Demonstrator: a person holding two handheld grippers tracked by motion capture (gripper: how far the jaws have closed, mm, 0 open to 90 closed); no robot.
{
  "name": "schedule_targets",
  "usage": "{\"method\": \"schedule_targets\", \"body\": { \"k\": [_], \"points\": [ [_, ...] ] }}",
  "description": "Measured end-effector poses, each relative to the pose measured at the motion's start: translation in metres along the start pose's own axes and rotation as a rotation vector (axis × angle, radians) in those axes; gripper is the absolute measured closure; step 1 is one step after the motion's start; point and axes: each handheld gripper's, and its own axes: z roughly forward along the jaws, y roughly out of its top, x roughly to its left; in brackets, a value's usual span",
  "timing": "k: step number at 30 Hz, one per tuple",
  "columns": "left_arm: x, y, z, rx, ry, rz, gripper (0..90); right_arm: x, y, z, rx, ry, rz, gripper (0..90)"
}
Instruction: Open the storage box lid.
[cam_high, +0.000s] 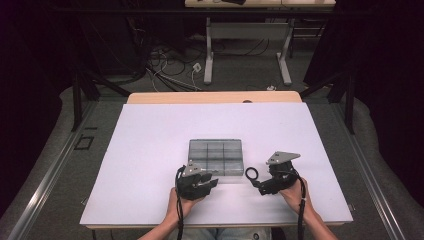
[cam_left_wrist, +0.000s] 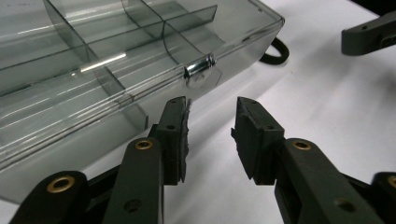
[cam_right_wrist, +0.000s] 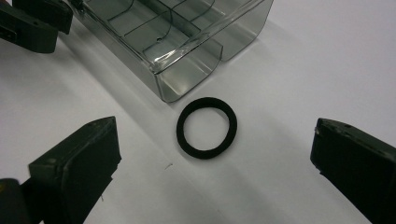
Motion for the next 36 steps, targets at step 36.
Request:
{"method": "schedule_targets", "body": {
  "k": [36],
  "points": [
    [0.013,-0.006,0.002,-0.071,-0.065,-0.119,79.3,-0.002,-0.001,0.002,0.016,0.024,0.001,2.6]
  ]
}}
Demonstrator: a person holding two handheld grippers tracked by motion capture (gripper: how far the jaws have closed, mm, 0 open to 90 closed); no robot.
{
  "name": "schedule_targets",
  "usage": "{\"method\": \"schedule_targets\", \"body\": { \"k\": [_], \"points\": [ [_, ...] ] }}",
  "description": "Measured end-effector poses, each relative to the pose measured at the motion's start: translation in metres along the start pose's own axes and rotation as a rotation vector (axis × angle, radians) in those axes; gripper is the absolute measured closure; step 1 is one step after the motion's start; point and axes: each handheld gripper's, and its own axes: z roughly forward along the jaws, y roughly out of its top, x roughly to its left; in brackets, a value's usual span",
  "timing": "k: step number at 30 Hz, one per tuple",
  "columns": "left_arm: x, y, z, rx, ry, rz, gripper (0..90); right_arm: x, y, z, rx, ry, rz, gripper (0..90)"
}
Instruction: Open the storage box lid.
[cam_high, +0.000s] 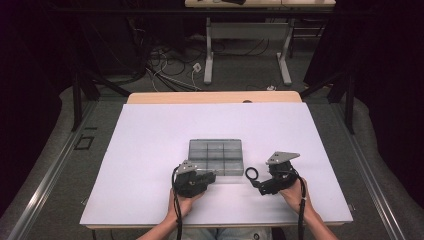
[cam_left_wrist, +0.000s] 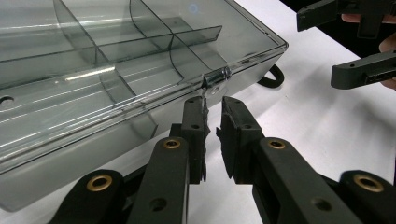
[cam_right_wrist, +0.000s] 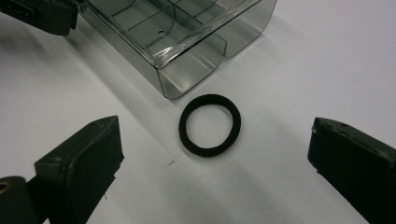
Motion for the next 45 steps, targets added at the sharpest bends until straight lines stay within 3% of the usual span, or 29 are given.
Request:
{"method": "schedule_targets", "body": {
  "k": [27,32,37,44,45],
  "points": [
    [0.004,0.002,-0.003,-0.046,-0.039,0.004,80.1,0.000,0.000,0.000,-0.002,-0.004,0.006,2.7],
    [0.004,0.003,-0.004,-0.056,-0.045,0.015,80.3,0.001,0.000,0.001,-0.013,-0.007,0.003,2.7],
    [0.004,0.004,-0.005,-0.075,-0.042,0.030,81.6,0.004,0.003,-0.001,-0.067,-0.011,0.012,4.5],
    [0.004,0.004,-0.005,-0.087,-0.046,0.046,82.4,0.005,0.004,-0.001,-0.067,-0.010,0.011,5.1],
    [0.004,0.005,-0.006,-0.090,-0.047,0.052,82.3,0.012,0.011,0.004,-0.111,-0.028,-0.005,17.4]
  ]
}}
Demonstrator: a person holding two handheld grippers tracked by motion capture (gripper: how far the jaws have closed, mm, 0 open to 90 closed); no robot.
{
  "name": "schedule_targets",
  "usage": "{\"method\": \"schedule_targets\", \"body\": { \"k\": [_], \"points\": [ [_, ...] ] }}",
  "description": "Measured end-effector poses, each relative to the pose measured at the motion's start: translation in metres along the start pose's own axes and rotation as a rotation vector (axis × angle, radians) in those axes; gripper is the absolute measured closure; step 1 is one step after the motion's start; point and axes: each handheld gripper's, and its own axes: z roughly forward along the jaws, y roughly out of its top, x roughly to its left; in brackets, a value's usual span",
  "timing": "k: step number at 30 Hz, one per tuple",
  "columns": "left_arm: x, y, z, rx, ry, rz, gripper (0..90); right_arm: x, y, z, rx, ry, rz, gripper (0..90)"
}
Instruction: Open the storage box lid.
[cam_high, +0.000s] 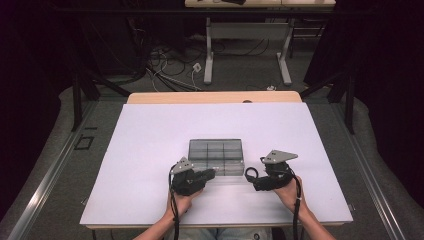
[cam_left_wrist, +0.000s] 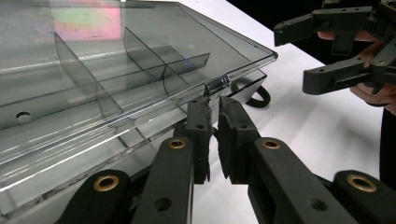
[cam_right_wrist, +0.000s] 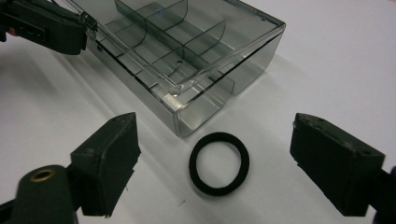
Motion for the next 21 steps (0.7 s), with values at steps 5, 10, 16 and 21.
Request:
{"method": "schedule_targets", "body": {
  "k": [5,10,16,21],
  "points": [
    [-0.001,0.000,0.000,-0.013,-0.001,0.000,82.1,0.004,0.004,0.005,-0.008,-0.009,-0.006,28.5],
    [-0.002,0.002,-0.002,-0.027,0.001,0.026,82.1,0.005,0.005,0.007,-0.004,-0.012,-0.009,30.5],
    [-0.003,0.003,-0.002,-0.033,0.007,0.047,81.9,0.013,0.011,0.017,0.018,-0.026,-0.061,42.8],
    [-0.003,0.004,-0.002,-0.039,0.010,0.052,81.8,0.015,0.021,0.019,0.029,-0.054,-0.114,51.9]
  ]
}}
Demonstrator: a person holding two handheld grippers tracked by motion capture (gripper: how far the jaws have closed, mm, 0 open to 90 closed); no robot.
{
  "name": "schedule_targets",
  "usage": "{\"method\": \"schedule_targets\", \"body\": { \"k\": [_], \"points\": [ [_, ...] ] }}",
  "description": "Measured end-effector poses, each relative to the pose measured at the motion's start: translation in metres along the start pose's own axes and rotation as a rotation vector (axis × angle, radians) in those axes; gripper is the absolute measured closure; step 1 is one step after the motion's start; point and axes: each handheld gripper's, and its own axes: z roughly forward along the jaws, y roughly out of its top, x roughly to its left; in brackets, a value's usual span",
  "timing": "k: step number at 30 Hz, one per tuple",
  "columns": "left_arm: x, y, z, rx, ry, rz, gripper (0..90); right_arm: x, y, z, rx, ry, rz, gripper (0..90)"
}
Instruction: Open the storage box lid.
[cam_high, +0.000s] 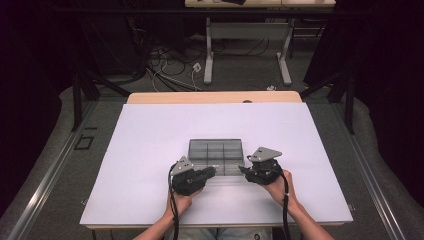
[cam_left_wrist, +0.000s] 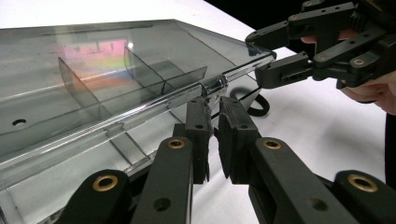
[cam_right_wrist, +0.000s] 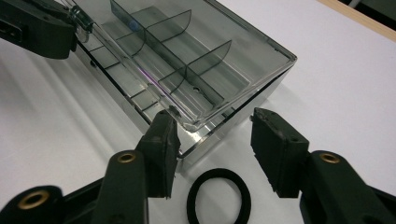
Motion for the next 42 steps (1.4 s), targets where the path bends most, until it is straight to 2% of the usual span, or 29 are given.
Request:
{"method": "schedule_targets", "body": {
  "k": [5,7,14,15,21,22,23,26,29,31,36,37,42],
  "points": [
    [0.000,0.001,0.000,0.000,-0.008,-0.006,81.7,-0.001,0.000,0.001,0.003,0.019,0.018,55.6],
    [0.000,0.001,-0.001,0.002,-0.011,0.009,80.3,-0.001,0.000,0.002,-0.004,0.018,0.018,56.6],
    [-0.002,0.005,-0.005,0.043,-0.027,0.020,64.3,0.001,-0.003,0.004,-0.032,0.017,0.038,59.9],
    [-0.003,0.006,-0.006,0.059,-0.011,0.035,57.2,0.001,-0.003,0.004,-0.035,0.020,0.040,61.1],
    [0.000,0.007,-0.013,0.086,-0.009,0.046,48.4,0.003,-0.004,0.005,-0.047,0.015,0.050,62.1],
    [-0.001,0.007,-0.014,0.088,-0.004,0.037,46.2,0.003,-0.004,0.004,-0.044,0.017,0.051,62.0],
    [0.000,0.008,-0.016,0.096,-0.009,0.049,42.0,0.003,-0.005,0.005,-0.050,0.019,0.062,62.1],
    [-0.001,0.008,-0.020,0.104,-0.007,0.042,39.1,0.003,-0.005,0.005,-0.054,0.020,0.065,62.1],
    [-0.002,0.009,-0.025,0.125,-0.006,0.076,35.8,0.004,-0.006,0.006,-0.063,0.014,0.066,62.4],
    [-0.004,0.010,-0.031,0.142,0.014,0.106,32.2,0.004,-0.006,0.006,-0.060,0.016,0.069,63.0],
    [-0.007,0.012,-0.043,0.153,0.033,0.139,26.1,0.005,-0.006,0.006,-0.061,0.013,0.075,64.1],
    [-0.007,0.014,-0.047,0.156,0.055,0.160,24.2,0.005,-0.006,0.006,-0.060,0.013,0.074,64.5],
    [-0.003,0.018,-0.053,0.157,0.075,0.172,19.3,0.004,-0.007,0.006,-0.064,0.017,0.078,65.5]
  ]
}}
